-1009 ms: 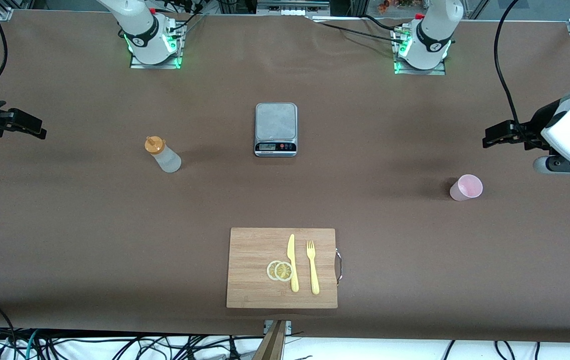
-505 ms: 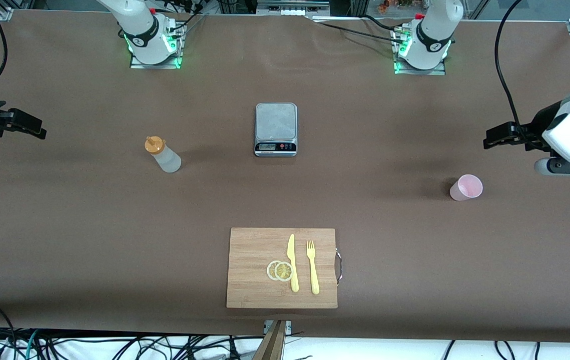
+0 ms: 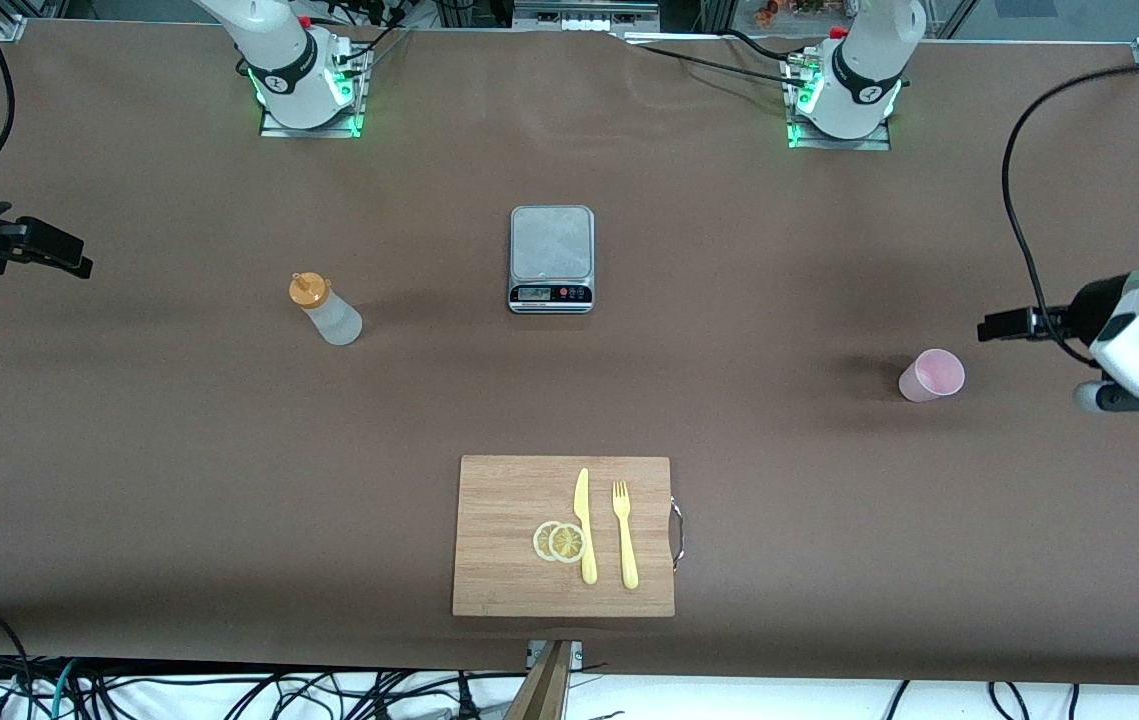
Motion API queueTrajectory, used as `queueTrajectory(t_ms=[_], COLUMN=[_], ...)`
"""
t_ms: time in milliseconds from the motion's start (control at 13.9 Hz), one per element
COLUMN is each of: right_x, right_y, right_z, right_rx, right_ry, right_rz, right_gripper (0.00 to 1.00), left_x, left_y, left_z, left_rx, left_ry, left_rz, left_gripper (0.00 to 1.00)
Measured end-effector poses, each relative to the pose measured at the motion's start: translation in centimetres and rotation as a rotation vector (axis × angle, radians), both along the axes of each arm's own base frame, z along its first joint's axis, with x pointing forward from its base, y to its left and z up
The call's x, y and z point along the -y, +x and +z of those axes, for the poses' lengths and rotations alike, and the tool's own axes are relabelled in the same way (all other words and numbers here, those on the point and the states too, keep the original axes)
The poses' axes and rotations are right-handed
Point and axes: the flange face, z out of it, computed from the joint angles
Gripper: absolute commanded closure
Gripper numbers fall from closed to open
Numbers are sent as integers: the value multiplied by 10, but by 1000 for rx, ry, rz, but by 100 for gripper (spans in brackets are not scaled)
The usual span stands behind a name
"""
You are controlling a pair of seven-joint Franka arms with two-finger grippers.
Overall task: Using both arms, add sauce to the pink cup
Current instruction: 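Reach the left gripper down to the pink cup and grasp it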
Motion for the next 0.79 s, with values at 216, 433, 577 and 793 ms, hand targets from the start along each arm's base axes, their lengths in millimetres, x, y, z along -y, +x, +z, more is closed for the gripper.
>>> queueTrajectory(t_ms=[216,433,577,793], right_x=[0,0,0,0], right_y=[0,0,0,0], right_z=[0,0,0,0], right_rx=[0,0,0,0], right_ry=[0,0,0,0], right_rz=[0,0,0,0], right_gripper=[0,0,0,0], left_x=[-24,-36,-49,-70], left_y=[15,17,10,-5], left_z=[-52,-119,-157,-195], left_rx=[30,108,124,101], left_ry=[27,74,73,55], left_rz=[-55,-121,-142,-155], left_gripper=[0,0,1,2])
